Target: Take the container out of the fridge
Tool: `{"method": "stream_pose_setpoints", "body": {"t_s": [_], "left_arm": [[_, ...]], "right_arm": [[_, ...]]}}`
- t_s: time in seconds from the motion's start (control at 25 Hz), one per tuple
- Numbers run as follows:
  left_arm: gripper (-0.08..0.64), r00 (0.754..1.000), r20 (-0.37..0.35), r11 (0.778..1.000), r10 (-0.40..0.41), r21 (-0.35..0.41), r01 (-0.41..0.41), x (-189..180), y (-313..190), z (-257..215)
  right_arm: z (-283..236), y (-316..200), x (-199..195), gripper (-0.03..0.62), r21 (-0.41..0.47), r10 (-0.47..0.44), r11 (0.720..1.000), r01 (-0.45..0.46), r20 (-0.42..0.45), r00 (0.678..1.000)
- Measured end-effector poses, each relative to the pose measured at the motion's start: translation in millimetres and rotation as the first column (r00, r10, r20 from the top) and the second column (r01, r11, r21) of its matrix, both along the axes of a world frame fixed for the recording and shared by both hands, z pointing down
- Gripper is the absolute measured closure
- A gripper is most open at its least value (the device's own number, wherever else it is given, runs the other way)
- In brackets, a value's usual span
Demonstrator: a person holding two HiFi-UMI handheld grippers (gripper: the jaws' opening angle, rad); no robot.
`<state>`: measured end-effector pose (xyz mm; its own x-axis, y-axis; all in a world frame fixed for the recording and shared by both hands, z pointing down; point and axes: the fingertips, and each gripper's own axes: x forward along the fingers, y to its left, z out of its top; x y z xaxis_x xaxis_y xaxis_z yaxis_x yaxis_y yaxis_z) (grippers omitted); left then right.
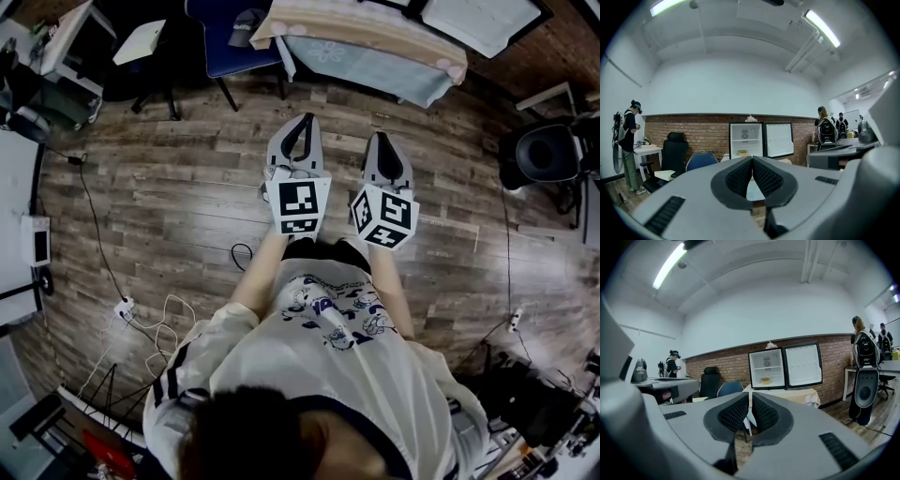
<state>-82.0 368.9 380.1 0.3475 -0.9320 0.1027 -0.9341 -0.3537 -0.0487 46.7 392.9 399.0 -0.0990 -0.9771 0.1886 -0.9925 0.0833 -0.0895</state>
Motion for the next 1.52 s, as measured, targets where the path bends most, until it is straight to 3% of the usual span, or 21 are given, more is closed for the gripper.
{"method": "stream_pose_setpoints", "body": {"t_s": [0.4, 0.76, 1.52], "left_arm": [[0.541, 1.000, -0.003, 1.000, 0.013, -0.026, -0.013, -10, -28, 12], [0.541, 1.000, -0.008, 0.999, -0.020, -0.044, 0.019, -7, -75, 21], [0.541, 0.997, -0.003, 0.997, -0.077, -0.031, 0.077, 52, -261, 7]], "right_arm": [[11, -28, -10, 0.549, -0.028, 0.010, 1.000, -0.010, 0.000, 1.000], [19, -80, -8, 0.549, -0.046, -0.034, 0.998, 0.034, 0.002, 0.999], [8, -276, 48, 0.549, -0.038, -0.092, 0.995, 0.093, 0.018, 0.996]]}}
